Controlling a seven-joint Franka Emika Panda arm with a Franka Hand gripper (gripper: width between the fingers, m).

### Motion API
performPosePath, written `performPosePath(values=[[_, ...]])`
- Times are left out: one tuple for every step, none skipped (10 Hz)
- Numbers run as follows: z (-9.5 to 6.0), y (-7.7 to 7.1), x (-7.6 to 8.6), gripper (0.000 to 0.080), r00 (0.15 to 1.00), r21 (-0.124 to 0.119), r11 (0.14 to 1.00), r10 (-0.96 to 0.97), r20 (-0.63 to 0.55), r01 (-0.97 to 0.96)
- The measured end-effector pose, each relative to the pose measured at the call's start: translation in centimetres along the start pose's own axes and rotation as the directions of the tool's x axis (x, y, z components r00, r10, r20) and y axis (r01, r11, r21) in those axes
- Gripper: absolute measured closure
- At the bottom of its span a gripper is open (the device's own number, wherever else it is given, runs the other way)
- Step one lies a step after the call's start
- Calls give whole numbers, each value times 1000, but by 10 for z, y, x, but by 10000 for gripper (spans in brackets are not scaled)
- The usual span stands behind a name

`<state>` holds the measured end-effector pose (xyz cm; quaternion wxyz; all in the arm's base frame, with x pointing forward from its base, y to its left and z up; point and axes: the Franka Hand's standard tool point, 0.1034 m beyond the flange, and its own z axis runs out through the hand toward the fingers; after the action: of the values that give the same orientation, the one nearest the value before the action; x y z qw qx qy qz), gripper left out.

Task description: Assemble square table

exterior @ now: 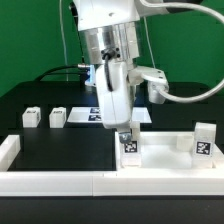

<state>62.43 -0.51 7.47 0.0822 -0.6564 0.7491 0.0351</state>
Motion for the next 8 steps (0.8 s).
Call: performPosePath(values=[[0,0,-1,509,1000,-1,1000,28,0,-28],[1,1,-1,509,1000,-2,1000,10,-1,-10],[3,1,-5,323,983,-1,983,-182,-37,182],[6,4,-16,209,931,9,932,-360,-62,361],[8,7,-22,209,836,-1,838,-545,-66,546],[9,7,-20,162,809,-6,811,-584,-67,585],[9,7,-19,153,769,-11,772,-635,-67,636],[9,7,-18,153,716,-20,719,-695,-69,695]])
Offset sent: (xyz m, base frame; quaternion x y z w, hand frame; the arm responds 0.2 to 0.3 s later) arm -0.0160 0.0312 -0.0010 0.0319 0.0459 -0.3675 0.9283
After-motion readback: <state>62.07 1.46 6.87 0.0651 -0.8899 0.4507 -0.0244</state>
